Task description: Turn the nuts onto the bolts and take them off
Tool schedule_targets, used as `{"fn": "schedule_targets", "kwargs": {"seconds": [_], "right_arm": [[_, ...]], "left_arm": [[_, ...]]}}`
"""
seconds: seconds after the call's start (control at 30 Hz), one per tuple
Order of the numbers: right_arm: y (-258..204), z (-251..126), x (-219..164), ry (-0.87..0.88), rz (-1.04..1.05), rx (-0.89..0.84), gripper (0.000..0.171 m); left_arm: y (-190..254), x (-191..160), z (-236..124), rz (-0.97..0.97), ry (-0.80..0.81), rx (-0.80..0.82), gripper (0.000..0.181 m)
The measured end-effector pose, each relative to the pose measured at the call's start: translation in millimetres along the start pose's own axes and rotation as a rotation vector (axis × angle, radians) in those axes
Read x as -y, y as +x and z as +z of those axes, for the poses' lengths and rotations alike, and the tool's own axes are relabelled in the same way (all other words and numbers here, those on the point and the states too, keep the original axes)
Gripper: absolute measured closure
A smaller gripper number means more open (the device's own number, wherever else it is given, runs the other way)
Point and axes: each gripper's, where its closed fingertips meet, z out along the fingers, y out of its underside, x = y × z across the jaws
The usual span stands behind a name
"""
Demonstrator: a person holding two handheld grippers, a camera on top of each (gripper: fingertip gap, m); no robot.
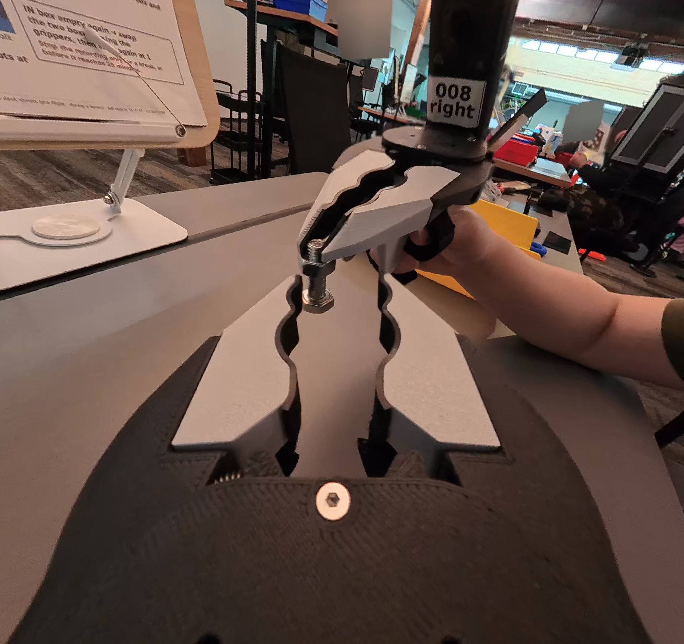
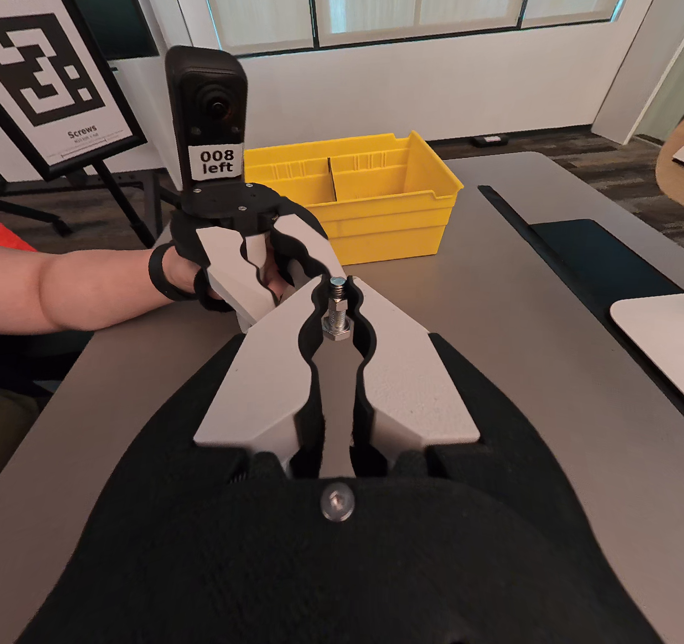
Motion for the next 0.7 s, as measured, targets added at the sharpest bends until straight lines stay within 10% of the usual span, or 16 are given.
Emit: {"fn": "schedule_targets", "kwargs": {"seconds": [0.33, 0.53, 0.7], "right_arm": [[13.3, -60.8, 43.0, 0.070, 0.020, -0.149, 0.163], [16.6, -184.7, 61.4, -0.024, -0.029, -0.465, 0.163], [27.8, -315.5, -10.9, -0.295, 0.162, -0.783, 0.163]], "left_arm": [[-11.5, 1.9, -6.6, 0.056, -0.027, 0.098, 0.162], [9.7, -21.2, 6.5, 0.055, -0.130, -0.019, 0.181], [10.2, -43.3, 15.6, 0.032, -0.230, -0.009, 0.171]]}}
